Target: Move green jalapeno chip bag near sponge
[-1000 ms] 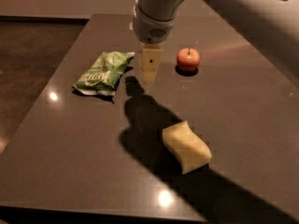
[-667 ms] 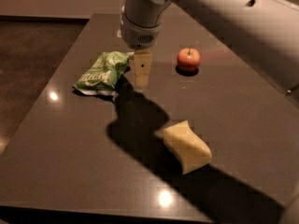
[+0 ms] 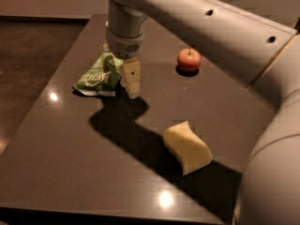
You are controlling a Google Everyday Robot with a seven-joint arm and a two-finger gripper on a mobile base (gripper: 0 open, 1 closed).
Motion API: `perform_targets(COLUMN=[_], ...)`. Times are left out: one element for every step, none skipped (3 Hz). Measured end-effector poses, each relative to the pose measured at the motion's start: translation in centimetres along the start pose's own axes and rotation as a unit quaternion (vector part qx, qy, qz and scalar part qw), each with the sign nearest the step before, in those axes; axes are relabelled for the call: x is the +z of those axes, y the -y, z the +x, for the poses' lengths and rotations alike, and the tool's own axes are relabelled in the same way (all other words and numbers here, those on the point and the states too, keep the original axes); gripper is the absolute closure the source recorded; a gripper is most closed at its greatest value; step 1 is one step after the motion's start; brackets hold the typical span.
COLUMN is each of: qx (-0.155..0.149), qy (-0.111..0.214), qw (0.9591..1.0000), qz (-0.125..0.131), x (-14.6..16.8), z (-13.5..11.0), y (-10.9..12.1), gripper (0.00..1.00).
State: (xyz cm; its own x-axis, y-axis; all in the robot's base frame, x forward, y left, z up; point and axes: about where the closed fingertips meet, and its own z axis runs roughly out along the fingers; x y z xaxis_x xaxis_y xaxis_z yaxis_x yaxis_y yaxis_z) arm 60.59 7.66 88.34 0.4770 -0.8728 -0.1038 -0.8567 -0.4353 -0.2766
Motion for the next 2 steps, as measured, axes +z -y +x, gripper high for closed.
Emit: perform_targets(qx=[-0.028,-0.042], qy=[0.006,0.009], qw=[0.9995,0.9987], qz=[-0.012,-0.028], x=[1.4,2.3], z=[-1.7,-2.7], y=[0.5,0.8], gripper=[0.0,0.22])
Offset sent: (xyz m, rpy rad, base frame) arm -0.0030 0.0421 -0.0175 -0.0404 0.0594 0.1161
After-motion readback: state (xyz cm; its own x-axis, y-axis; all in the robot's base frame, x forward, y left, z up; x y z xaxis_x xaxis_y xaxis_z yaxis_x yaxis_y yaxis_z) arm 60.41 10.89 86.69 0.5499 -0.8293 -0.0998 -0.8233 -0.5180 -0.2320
